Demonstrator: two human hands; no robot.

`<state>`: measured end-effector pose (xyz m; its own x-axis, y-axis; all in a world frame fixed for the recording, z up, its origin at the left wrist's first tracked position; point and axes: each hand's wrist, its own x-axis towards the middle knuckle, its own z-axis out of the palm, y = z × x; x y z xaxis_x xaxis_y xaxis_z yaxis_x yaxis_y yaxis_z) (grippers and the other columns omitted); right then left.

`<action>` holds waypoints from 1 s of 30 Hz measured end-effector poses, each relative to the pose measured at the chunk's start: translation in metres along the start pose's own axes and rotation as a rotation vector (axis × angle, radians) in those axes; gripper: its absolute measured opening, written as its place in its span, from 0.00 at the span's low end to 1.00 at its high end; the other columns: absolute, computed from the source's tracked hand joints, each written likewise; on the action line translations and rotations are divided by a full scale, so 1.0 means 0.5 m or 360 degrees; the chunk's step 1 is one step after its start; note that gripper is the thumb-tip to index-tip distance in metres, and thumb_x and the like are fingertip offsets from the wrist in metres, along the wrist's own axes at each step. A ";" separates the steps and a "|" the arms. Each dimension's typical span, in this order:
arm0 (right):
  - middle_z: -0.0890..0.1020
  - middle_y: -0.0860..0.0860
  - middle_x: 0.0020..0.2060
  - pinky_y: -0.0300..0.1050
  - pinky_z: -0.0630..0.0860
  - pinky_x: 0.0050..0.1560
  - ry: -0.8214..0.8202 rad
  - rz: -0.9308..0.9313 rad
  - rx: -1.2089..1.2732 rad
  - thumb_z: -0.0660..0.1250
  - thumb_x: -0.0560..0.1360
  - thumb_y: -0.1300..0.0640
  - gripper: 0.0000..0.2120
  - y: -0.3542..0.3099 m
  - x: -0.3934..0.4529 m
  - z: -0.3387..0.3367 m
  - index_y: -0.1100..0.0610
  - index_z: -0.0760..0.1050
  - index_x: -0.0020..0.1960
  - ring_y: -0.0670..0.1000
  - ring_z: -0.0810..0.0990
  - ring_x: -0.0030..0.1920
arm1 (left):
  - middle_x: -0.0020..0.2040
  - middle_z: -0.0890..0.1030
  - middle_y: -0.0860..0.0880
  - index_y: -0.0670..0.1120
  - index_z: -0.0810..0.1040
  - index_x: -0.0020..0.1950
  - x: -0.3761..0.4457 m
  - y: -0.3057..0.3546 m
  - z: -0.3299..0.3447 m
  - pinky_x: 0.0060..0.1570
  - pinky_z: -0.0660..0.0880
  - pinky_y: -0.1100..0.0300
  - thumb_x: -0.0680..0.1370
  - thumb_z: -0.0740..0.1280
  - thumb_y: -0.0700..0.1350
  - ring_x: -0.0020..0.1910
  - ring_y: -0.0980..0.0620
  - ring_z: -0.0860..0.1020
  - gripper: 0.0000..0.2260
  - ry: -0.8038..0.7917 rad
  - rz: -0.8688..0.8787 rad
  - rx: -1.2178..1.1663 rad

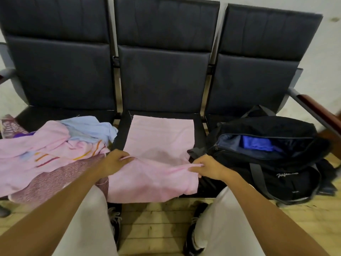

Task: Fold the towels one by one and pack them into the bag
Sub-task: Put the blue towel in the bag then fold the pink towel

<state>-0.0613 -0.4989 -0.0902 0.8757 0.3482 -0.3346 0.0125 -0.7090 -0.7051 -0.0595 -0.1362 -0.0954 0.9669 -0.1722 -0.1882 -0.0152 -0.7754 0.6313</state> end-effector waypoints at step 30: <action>0.83 0.54 0.42 0.39 0.77 0.46 0.0150 0.0387 0.0399 0.69 0.78 0.56 0.09 0.071 0.142 0.051 0.62 0.84 0.51 0.44 0.81 0.40 | 0.34 0.79 0.53 0.50 0.79 0.42 0.161 -0.115 0.040 0.42 0.77 0.51 0.79 0.67 0.47 0.35 0.54 0.77 0.06 0.0141 0.0279 0.0297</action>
<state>-0.0111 -0.4839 -0.1551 0.8793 0.1214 -0.4606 -0.3104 -0.5875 -0.7474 0.0140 -0.1177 -0.1620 0.9638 -0.2661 -0.0163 -0.2231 -0.8385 0.4972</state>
